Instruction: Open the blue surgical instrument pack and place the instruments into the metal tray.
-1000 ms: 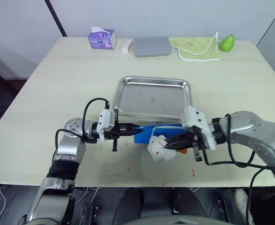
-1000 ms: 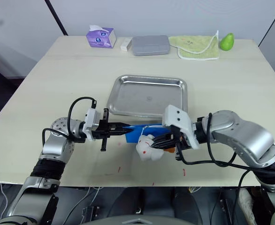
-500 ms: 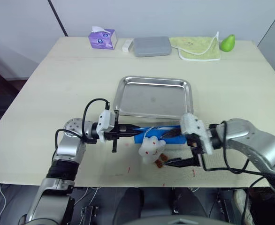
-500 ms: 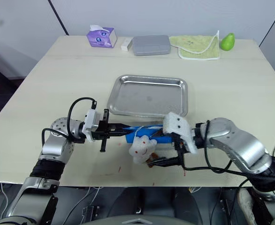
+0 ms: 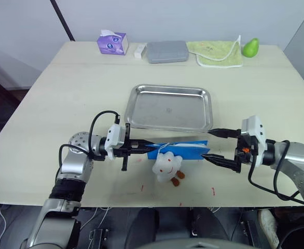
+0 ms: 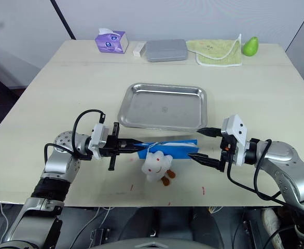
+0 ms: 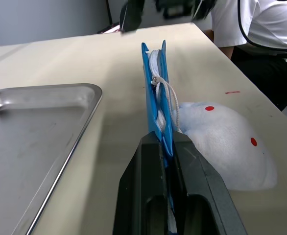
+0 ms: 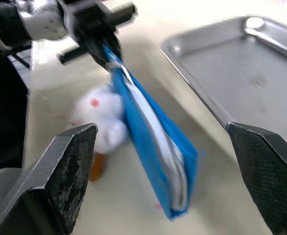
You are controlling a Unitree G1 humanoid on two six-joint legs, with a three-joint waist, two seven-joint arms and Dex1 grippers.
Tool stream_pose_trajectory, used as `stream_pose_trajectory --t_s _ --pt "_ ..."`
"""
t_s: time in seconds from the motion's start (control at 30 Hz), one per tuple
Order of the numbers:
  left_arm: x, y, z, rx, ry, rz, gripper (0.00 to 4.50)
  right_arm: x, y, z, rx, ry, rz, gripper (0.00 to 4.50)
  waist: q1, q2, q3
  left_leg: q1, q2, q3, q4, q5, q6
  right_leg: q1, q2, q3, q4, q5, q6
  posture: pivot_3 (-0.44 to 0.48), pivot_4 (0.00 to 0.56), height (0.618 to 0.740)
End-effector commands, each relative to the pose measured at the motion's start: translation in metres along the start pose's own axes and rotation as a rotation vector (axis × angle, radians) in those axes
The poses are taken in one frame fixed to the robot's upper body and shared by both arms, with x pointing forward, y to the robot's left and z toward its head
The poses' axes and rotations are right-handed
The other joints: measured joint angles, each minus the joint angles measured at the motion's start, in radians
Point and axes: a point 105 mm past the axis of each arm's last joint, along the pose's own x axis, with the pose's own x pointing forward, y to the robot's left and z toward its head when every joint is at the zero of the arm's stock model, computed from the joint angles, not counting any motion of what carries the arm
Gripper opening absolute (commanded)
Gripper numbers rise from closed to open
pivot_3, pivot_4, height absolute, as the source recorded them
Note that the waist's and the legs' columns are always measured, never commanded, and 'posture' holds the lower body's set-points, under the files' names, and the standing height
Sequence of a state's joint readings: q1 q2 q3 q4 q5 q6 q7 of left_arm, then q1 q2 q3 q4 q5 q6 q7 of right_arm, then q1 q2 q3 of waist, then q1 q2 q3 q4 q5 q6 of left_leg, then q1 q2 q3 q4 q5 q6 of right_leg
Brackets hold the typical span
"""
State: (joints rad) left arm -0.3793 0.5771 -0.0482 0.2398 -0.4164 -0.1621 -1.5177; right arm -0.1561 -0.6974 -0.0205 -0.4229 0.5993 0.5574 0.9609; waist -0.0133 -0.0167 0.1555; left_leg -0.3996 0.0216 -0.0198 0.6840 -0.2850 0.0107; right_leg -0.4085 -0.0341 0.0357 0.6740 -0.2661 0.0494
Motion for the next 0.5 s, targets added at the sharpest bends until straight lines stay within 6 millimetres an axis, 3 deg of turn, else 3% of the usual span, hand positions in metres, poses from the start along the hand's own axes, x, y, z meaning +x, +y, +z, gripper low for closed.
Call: stream_pose_trajectory --t_s 0.03,0.5 --pt "-0.003 0.000 0.004 0.023 0.000 -0.009 0.00 0.007 0.000 -0.003 -0.037 -0.036 0.037 4.43 0.000 0.000 0.000 0.000 0.000 0.000 0.000 0.000 0.000 0.000 0.000 0.000 0.000 0.000 0.000 0.000 0.150 0.740" --pt "-0.007 -0.001 0.005 0.019 0.006 0.000 0.00 0.024 -0.002 -0.001 -0.096 -0.091 0.117 4.43 0.000 0.000 0.000 0.000 0.000 0.000 0.000 0.000 0.000 0.000 0.000 0.000 0.000 0.000 0.000 0.000 0.150 0.740"
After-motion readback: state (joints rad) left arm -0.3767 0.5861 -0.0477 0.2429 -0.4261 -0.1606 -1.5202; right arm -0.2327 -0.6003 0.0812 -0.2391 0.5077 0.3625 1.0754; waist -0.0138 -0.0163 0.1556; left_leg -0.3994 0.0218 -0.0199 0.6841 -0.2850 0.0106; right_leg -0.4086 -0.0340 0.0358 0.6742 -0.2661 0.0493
